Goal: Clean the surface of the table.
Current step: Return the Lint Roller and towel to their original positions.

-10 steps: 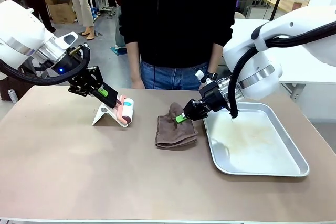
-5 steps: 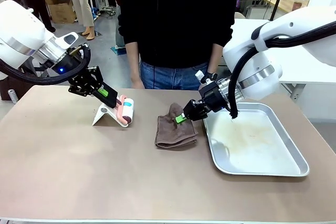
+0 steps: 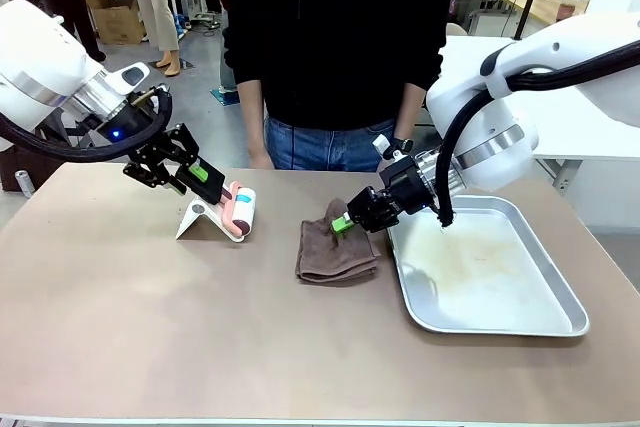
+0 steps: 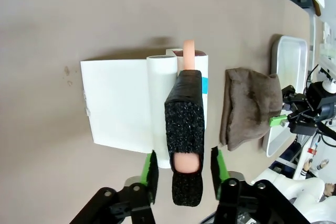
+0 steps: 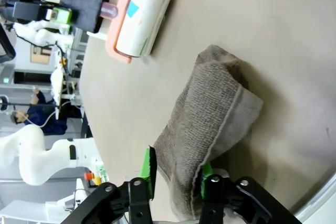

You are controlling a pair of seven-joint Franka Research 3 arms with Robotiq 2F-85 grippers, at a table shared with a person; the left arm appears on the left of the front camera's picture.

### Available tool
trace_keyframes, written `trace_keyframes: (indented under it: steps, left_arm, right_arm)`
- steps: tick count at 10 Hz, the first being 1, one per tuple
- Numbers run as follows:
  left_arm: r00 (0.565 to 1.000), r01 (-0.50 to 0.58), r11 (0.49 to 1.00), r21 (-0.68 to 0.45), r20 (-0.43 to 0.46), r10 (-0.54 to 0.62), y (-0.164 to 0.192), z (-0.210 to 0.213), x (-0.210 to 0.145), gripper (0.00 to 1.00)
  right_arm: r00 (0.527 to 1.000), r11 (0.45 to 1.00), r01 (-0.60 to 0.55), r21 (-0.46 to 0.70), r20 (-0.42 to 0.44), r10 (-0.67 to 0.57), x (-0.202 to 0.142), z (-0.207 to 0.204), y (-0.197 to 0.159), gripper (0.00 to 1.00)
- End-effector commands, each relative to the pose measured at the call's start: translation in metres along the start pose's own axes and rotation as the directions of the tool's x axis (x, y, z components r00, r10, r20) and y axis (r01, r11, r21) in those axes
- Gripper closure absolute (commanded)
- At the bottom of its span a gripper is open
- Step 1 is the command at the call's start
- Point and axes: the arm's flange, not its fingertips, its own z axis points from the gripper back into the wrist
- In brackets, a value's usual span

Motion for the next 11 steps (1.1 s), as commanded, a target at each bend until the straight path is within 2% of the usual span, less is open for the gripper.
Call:
trace_keyframes:
  steps: [1,4,6,9,11]
  left_arm:
    - [0.999,-0.021,0.999,0.025,0.032,0.02,-0.004,0.012,-0.002,0.0]
    - [0.998,-0.021,1.0,0.006,0.064,0.02,-0.003,0.026,-0.005,0.0]
    - [0.997,0.001,1.0,-0.016,0.074,0.0,-0.007,0.035,-0.011,0.0]
    - [0.994,0.038,0.998,-0.048,0.104,-0.033,-0.009,0.048,-0.025,0.0]
    - [0.989,0.062,0.996,-0.059,0.137,-0.053,-0.007,0.062,-0.037,0.0]
  right_arm:
    - [1.0,1.0,0.009,0.028,0.023,-0.01,0.005,-0.001,-0.001,0.0]
    - [1.0,0.999,0.01,0.033,0.016,-0.011,0.004,-0.001,-0.001,0.0]
    - [0.999,0.999,-0.043,0.005,0.011,0.043,0.003,0.004,0.014,0.0]
    - [0.986,0.98,-0.126,-0.151,-0.126,0.107,0.01,-0.003,0.043,0.0]
    - [0.958,0.932,-0.238,-0.274,-0.224,0.178,0.013,-0.015,0.062,0.0]
